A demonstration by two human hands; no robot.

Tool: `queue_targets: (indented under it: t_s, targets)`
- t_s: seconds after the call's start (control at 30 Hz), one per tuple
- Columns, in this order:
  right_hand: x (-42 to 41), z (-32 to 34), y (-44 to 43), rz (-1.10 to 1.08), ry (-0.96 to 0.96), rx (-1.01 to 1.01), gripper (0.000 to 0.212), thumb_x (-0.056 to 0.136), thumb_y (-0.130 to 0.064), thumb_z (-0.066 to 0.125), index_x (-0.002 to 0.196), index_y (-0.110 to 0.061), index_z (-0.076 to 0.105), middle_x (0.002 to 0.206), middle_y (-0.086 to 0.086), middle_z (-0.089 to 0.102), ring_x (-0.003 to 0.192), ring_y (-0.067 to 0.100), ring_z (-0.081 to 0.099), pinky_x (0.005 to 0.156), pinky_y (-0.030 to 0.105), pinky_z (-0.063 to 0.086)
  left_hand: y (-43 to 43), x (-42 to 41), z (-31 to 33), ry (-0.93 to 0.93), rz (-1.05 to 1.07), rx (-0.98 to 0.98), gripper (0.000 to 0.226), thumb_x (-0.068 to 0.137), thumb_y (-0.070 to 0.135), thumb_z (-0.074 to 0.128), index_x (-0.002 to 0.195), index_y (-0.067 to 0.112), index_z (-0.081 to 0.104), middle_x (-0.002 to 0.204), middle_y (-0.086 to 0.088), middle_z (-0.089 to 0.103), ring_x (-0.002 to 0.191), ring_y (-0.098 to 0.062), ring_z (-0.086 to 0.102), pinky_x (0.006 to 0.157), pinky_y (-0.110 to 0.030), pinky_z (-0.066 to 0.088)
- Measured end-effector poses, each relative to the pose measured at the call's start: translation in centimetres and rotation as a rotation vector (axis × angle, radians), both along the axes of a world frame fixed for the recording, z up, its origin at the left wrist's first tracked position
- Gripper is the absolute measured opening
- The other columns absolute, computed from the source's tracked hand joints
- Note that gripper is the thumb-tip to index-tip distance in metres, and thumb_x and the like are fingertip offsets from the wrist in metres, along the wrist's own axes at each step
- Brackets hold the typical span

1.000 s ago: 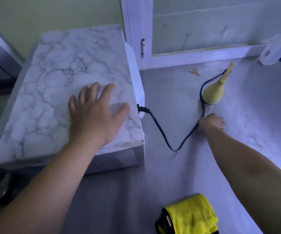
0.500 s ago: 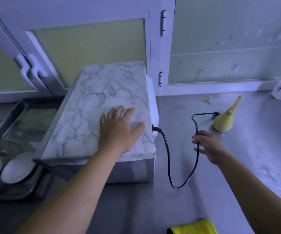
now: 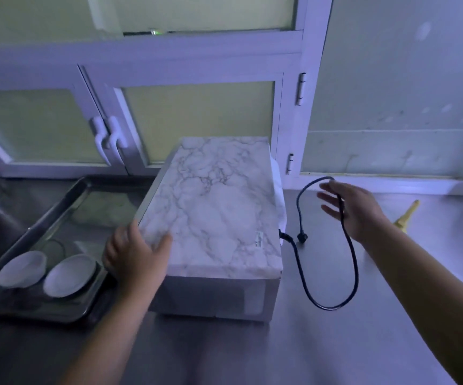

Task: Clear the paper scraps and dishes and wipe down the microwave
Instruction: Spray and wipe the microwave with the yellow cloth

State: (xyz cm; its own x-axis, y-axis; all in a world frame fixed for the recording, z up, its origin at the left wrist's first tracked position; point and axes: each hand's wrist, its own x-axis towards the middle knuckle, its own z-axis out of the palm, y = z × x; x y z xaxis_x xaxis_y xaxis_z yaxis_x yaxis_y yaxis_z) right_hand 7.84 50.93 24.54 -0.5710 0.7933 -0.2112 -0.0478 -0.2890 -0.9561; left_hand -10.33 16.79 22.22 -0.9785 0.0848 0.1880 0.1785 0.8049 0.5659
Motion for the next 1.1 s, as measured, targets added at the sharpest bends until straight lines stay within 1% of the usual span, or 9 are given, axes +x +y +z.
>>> queue_targets:
  t_s: [0.1,0.2,0.33,0.43,0.57,0.67,0.73,0.83,1.1]
  targets:
    - [-4.6,1.1,1.4,0.000,-0.062,0.051,0.010,0.095,-0.025,0.064,0.100,-0.020,0.071,0.109,-0.004,0.073,0.115,0.019,0.065,0.102,0.039,0.045,0.5,-0.5,0.2,-0.064,0.134,0.179,0.070,0.081,0.036,0.071,0.143,0.016,0.044,0.149,-0.014,0.044,0.138,-0.037,0.033,0.111,-0.053,0.027]
    - [-10.2,1.3,2.7,0.125,-0.173,0.124,0.029,0.095,-0.021,0.062,0.120,-0.034,0.063,0.135,-0.005,0.061,0.129,0.025,0.054,0.105,0.043,0.034,1.5,-0.4,0.0,-0.060,0.235,0.266,0.053,0.083,0.030,0.064,0.133,0.018,0.054,0.144,-0.011,0.050,0.135,-0.036,0.034,0.110,-0.051,0.029]
    - [-17.6,1.0,3.9,0.267,-0.221,0.235,0.078,0.098,-0.014,0.056,0.159,-0.037,0.013,0.166,-0.011,0.013,0.148,0.021,0.022,0.115,0.043,0.017,1.9,-0.3,-0.4,0.005,0.242,0.233,0.051,0.078,0.040,0.053,0.124,0.020,0.063,0.139,-0.010,0.053,0.127,-0.038,0.038,0.105,-0.051,0.030]
    - [-22.3,0.8,4.2,0.287,-0.297,0.388,0.089,0.095,-0.017,0.058,0.159,-0.039,0.000,0.166,-0.009,0.013,0.149,0.024,0.024,0.107,0.033,0.028,2.1,-0.3,-0.5,0.059,0.243,0.243,0.051,0.072,0.040,0.050,0.115,0.022,0.070,0.135,-0.008,0.056,0.123,-0.039,0.043,0.102,-0.049,0.033]
    - [-26.5,0.2,5.5,0.257,-0.702,0.721,0.078,0.085,-0.032,0.045,0.151,-0.054,0.010,0.163,-0.012,0.021,0.151,0.029,0.013,0.114,0.060,0.012,2.3,-0.6,-1.1,0.138,0.252,0.251,0.043,0.073,0.036,0.055,0.108,0.018,0.074,0.130,-0.010,0.060,0.121,-0.040,0.046,0.100,-0.045,0.034]
    - [-28.7,-0.3,6.9,0.265,-0.914,0.888,0.061,0.089,-0.041,0.035,0.150,-0.043,0.024,0.157,-0.003,0.033,0.144,0.029,0.028,0.107,0.060,0.021,2.2,-0.8,-1.3,0.145,0.253,0.264,0.042,0.073,0.036,0.055,0.104,0.017,0.075,0.129,-0.010,0.061,0.123,-0.038,0.051,0.102,-0.039,0.031]
    - [-29.9,-0.6,7.7,0.238,-0.962,0.949,0.057,0.091,-0.044,0.029,0.146,-0.031,0.036,0.150,0.002,0.041,0.133,0.031,0.042,0.102,0.054,0.026,2.4,-1.0,-1.2,0.179,0.247,0.267,0.040,0.073,0.035,0.055,0.100,0.015,0.077,0.126,-0.011,0.063,0.119,-0.040,0.055,0.101,-0.040,0.033]
    - [-31.1,-0.9,8.6,0.239,-1.033,1.021,0.062,0.090,-0.048,0.026,0.142,-0.018,0.043,0.146,0.007,0.046,0.129,0.032,0.046,0.104,0.054,0.027,2.6,-1.0,-1.3,0.197,0.254,0.266,0.033,0.074,0.030,0.058,0.097,0.014,0.078,0.125,-0.010,0.064,0.120,-0.039,0.055,0.102,-0.039,0.032]
    - [-29.9,-1.0,10.2,0.267,-1.034,1.148,0.072,0.087,-0.056,0.025,0.143,-0.014,0.044,0.146,0.012,0.045,0.131,0.033,0.044,0.106,0.050,0.029,2.0,-1.7,-1.7,0.248,0.167,0.283,0.034,0.077,0.029,0.052,0.092,0.012,0.078,0.116,-0.012,0.069,0.114,-0.040,0.059,0.104,-0.044,0.039]
